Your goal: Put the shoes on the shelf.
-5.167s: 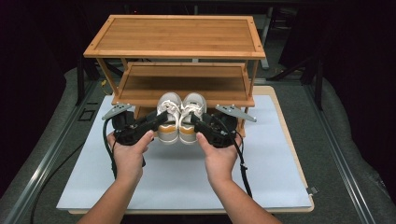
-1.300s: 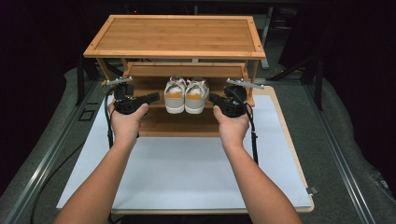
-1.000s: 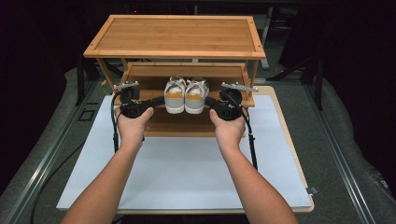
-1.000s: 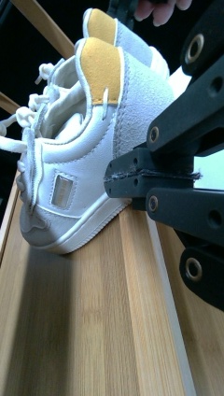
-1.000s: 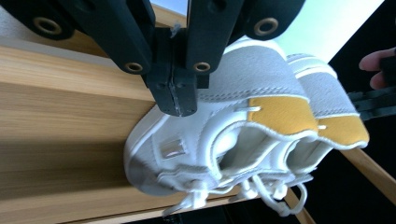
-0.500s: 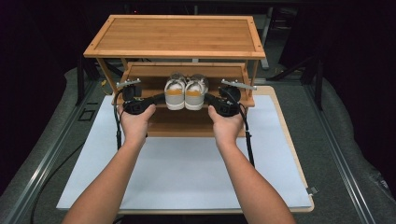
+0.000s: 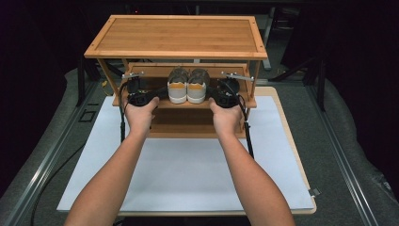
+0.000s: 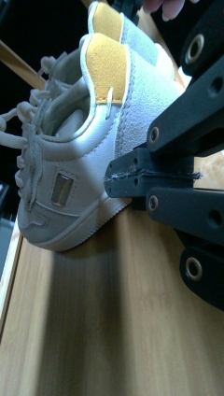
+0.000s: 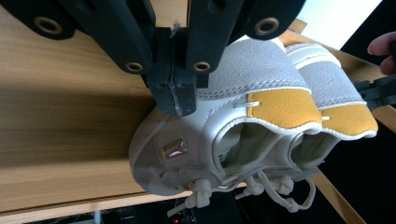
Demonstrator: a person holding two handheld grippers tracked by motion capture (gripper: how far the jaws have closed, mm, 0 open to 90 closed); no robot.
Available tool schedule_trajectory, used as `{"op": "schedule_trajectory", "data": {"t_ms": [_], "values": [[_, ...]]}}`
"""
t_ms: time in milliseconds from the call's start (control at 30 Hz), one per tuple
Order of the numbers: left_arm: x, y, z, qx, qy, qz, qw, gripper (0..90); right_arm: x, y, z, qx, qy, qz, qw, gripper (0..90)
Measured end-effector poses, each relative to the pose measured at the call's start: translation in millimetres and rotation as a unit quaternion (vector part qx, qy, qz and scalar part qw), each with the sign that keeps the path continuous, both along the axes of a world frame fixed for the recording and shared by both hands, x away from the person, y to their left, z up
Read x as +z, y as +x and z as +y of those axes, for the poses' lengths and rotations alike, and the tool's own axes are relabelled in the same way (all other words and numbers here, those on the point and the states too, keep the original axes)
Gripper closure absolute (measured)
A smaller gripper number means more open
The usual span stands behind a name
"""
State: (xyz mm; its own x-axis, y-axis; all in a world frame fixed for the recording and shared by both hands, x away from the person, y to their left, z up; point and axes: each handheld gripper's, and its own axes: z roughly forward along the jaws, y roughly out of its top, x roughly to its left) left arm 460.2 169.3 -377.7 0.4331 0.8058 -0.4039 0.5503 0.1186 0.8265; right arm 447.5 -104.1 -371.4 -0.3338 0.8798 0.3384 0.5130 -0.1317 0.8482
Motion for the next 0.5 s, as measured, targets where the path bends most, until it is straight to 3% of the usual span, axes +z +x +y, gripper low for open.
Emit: {"op": "schedule_trajectory", "data": {"t_ms": [100, 300, 500], "values": [[0.6, 3.8, -1.2, 0.002, 0.004, 0.000, 1.0000, 90.0, -1.0, 3.6, -0.1, -0.002, 0.000, 0.000, 1.0000, 90.0], [-2.2, 9.5, -1.0, 0.003, -0.009, 0.003, 1.0000, 90.0, -1.6, 10.3, -0.7, -0.005, -0.001, 0.004, 1.0000, 90.0], [-0.9, 15.7, -3.9, 0.009, 0.006, 0.008, 0.9999, 90.0, -3.7, 16.9, -2.0, -0.007, 0.017, 0.013, 0.9998, 90.0]]}}
